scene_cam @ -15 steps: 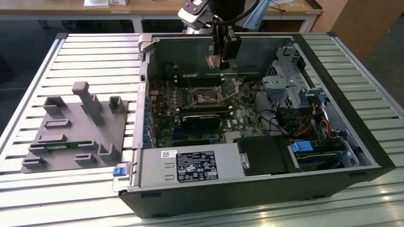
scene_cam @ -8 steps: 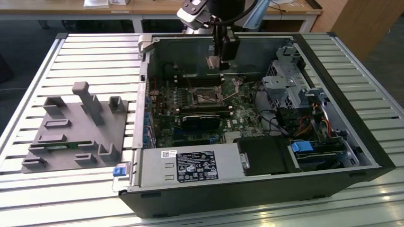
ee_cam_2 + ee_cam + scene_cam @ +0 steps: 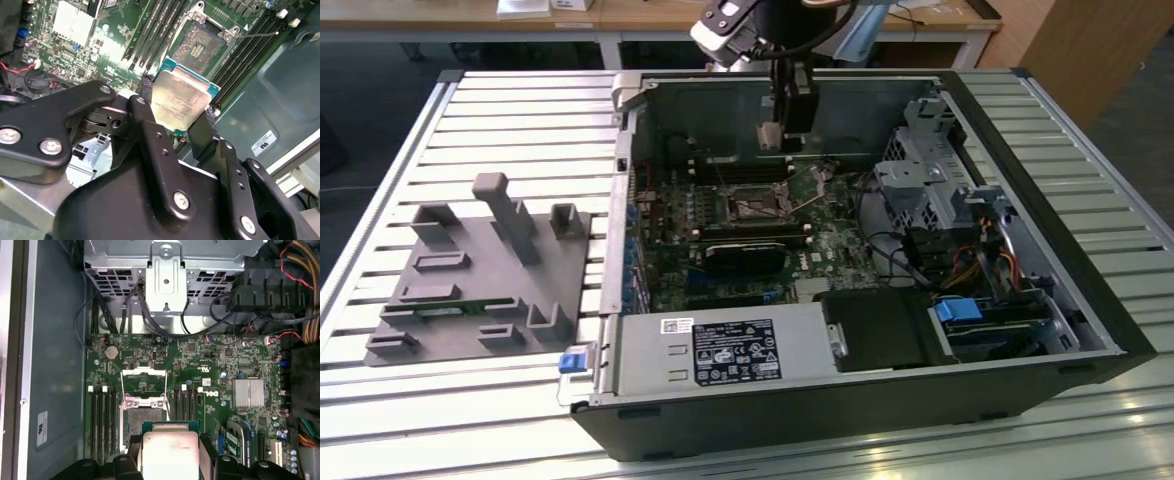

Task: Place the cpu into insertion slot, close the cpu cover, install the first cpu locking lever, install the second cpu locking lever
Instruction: 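Place the cpu into insertion slot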

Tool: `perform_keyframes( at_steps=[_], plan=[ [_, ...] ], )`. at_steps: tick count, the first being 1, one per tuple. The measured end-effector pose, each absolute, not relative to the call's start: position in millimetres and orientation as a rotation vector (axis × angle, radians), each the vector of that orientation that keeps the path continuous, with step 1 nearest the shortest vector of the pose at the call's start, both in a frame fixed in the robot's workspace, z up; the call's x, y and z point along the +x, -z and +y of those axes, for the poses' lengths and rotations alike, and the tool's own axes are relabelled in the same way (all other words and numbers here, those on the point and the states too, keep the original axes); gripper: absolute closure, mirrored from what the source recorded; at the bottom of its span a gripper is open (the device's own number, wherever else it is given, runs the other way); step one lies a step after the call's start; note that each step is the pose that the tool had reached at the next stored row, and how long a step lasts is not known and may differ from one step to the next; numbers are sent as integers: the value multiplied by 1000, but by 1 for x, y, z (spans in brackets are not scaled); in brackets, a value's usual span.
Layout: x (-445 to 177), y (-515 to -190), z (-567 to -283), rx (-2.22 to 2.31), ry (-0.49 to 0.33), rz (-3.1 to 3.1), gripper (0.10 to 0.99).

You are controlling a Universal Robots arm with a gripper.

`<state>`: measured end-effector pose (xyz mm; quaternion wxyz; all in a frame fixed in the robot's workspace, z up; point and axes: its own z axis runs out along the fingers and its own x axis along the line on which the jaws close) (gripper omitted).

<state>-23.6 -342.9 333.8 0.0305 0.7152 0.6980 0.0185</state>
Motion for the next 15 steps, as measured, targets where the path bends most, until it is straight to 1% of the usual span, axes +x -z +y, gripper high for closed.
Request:
perform_keyframes(
  at_steps=[9, 15],
  plan=[
    [-24, -318, -341, 2156, -59, 2200, 549],
    [-24, -316, -341, 2156, -59, 2201, 549]
  ],
)
